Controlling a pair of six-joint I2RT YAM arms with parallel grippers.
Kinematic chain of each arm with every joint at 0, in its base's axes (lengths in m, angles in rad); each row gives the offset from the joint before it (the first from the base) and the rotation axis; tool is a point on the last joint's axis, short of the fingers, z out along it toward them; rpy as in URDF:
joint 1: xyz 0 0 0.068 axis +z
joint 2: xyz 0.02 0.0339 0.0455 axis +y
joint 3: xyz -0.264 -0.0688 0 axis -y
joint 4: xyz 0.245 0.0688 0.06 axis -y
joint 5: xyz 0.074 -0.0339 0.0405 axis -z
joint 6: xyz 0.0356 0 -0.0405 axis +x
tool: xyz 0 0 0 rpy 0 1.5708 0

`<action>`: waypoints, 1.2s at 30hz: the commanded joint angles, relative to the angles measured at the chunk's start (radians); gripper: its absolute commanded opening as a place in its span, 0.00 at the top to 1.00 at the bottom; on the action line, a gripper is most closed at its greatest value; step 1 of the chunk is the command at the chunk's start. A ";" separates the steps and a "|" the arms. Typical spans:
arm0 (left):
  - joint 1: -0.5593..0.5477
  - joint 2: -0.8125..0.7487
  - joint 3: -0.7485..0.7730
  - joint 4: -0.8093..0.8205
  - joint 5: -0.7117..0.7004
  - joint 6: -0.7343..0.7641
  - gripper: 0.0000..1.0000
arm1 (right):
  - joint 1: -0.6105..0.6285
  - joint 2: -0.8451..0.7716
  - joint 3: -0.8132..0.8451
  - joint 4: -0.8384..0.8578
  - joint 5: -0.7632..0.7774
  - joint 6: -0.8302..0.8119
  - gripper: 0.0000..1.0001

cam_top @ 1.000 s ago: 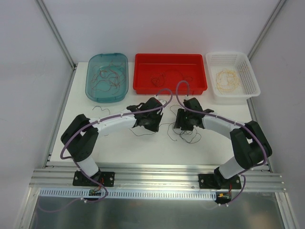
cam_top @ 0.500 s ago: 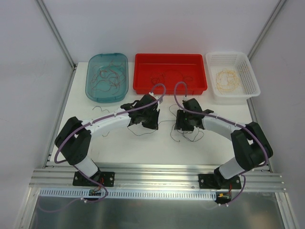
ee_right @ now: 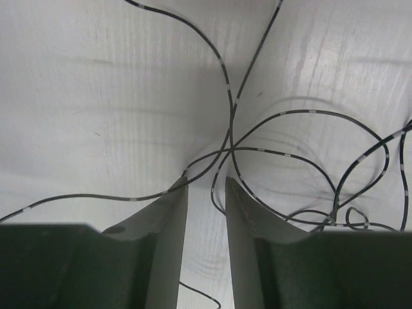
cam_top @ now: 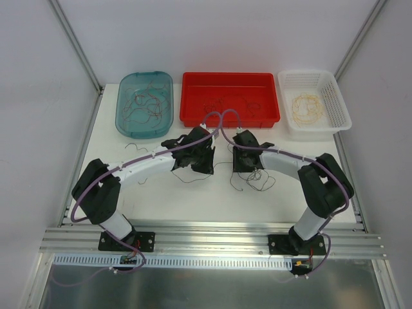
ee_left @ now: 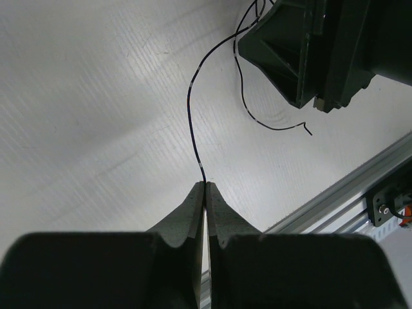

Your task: Untangle the cables

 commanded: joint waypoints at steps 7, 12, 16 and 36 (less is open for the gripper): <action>0.099 -0.077 0.004 -0.064 -0.074 -0.045 1.00 | 0.024 -0.128 -0.013 -0.104 0.029 -0.029 0.99; 0.327 -0.155 -0.085 -0.080 -0.083 -0.082 1.00 | -0.052 -0.493 0.076 -0.307 -0.023 -0.165 0.99; 0.527 -0.169 -0.133 -0.090 -0.051 -0.085 1.00 | -0.258 -0.688 0.241 -0.442 -0.180 -0.216 0.99; 0.791 -0.248 -0.363 -0.094 -0.007 -0.131 1.00 | -0.672 -0.641 0.758 -0.376 -0.514 -0.112 0.99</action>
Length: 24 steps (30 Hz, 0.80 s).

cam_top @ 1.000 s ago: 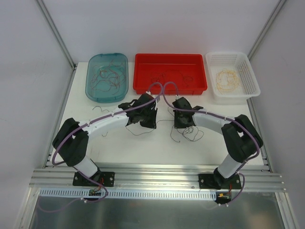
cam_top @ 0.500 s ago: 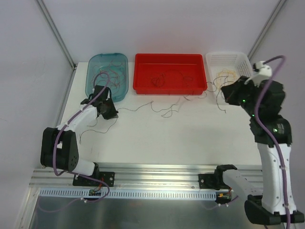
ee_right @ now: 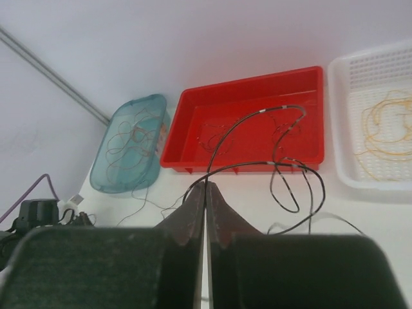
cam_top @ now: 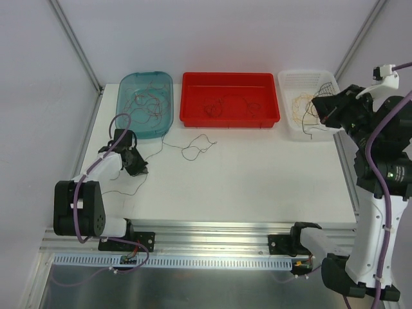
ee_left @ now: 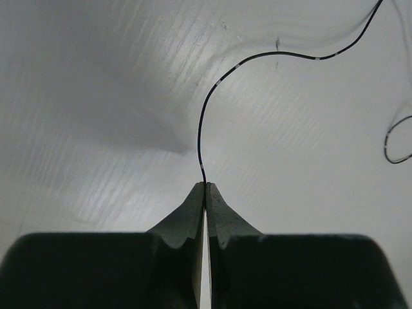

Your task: Untangle the cables

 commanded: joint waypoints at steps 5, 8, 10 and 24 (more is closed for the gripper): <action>-0.038 -0.078 -0.004 -0.007 0.094 0.026 1.00 | -0.004 0.132 -0.001 0.118 -0.247 0.085 0.99; -0.100 -0.112 -0.010 -0.007 0.134 0.046 1.00 | 0.022 0.194 -0.016 0.181 -0.252 0.087 0.99; -0.152 -0.119 -0.007 -0.007 0.148 0.051 1.00 | 0.041 0.256 -0.014 0.226 -0.250 0.079 0.99; -0.566 -0.023 0.218 -0.005 0.157 0.051 1.00 | 0.171 0.715 0.159 0.492 -0.171 0.068 0.99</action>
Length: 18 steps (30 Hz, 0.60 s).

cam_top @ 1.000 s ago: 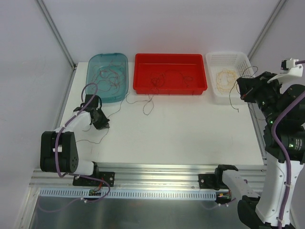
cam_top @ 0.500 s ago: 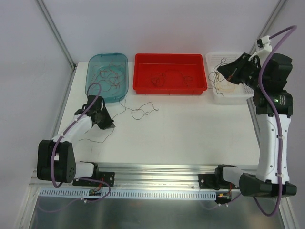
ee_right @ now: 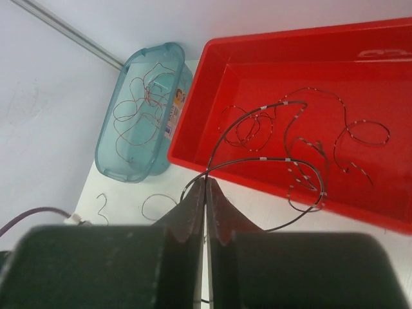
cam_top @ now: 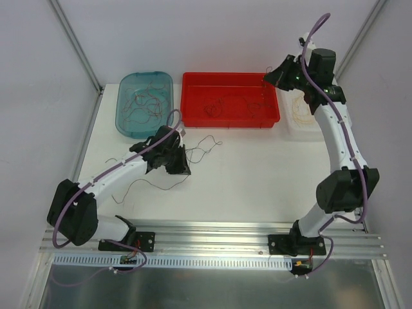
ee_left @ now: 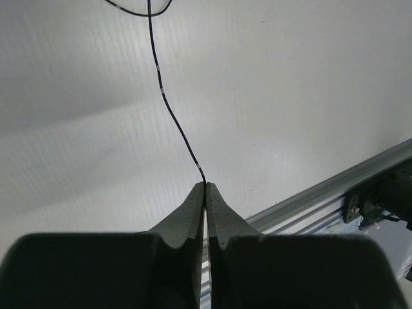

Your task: Untangle the cables

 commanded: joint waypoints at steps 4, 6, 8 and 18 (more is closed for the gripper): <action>-0.073 0.035 0.123 0.000 0.029 0.040 1.00 | 0.055 0.230 0.187 0.152 0.023 -0.024 0.99; -0.079 0.035 0.128 -0.003 0.032 0.049 1.00 | 0.066 0.295 0.227 0.156 0.036 -0.021 0.95; -0.081 0.022 0.132 -0.003 0.038 0.057 1.00 | 0.068 0.356 0.235 0.150 0.022 -0.015 0.76; -0.081 -0.105 0.279 -0.032 0.049 0.184 1.00 | 0.068 0.010 -0.138 0.031 0.086 -0.147 0.30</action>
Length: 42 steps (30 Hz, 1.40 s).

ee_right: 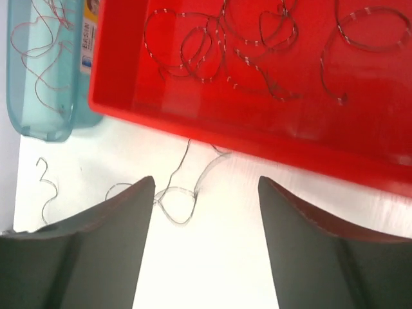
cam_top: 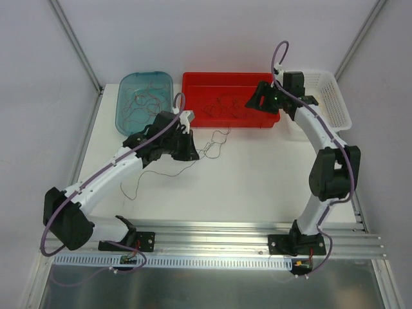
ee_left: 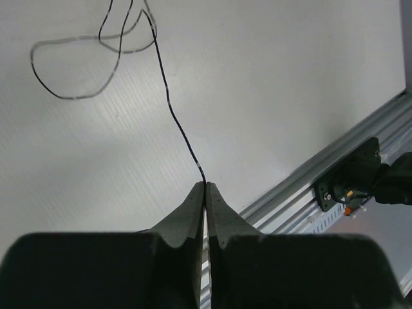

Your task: Untangle the cables

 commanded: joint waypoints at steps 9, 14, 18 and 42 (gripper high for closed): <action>-0.006 -0.121 0.435 -0.036 0.077 0.220 1.00 | 0.003 -0.635 -0.343 -0.131 0.036 -0.066 0.15; -0.006 -0.072 0.656 -0.038 0.096 0.274 1.00 | 0.045 -0.801 -0.429 -0.142 -0.001 -0.072 0.15; -0.008 -0.028 0.780 -0.036 0.116 0.286 1.00 | 0.094 -0.861 -0.497 -0.116 -0.019 -0.080 0.14; -0.005 0.282 1.214 0.031 0.002 0.388 1.00 | 0.272 -1.195 -0.795 -0.120 0.228 -0.095 0.02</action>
